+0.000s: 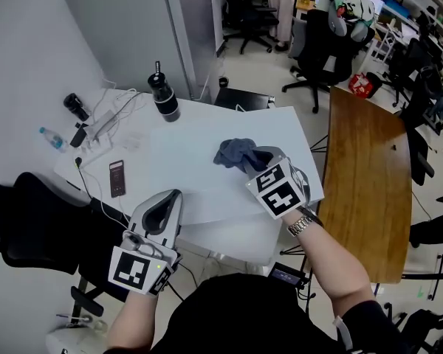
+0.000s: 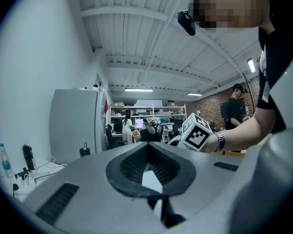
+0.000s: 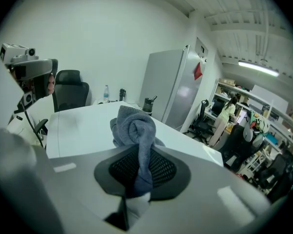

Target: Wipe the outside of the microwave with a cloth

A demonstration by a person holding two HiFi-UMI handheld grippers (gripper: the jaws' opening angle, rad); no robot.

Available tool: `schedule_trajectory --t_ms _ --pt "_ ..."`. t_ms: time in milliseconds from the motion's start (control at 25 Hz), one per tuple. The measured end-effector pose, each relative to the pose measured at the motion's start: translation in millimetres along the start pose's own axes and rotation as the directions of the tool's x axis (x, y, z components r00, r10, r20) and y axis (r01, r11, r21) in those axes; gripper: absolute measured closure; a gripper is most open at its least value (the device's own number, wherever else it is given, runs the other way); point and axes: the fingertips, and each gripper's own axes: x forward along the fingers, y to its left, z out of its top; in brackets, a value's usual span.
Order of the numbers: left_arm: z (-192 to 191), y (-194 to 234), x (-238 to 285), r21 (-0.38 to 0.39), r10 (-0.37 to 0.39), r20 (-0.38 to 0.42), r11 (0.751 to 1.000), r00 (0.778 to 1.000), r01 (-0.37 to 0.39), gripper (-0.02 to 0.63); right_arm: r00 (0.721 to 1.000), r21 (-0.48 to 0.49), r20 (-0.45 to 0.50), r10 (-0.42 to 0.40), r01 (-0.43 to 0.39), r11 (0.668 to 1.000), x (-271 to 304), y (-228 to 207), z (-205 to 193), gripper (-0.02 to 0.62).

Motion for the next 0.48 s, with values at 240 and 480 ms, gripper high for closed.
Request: schedule_trajectory --t_ms 240,480 --pt "1 -24 15 0.005 0.005 -0.015 1.0 1.0 -0.005 0.6 1.0 0.019 0.006 0.003 -0.003 1.0 -11 -27 -17 0.545" --pt "5 -48 31 0.022 0.005 -0.027 1.0 1.0 -0.005 0.6 1.0 0.039 0.011 -0.009 0.009 0.999 -25 -59 -36 0.545"
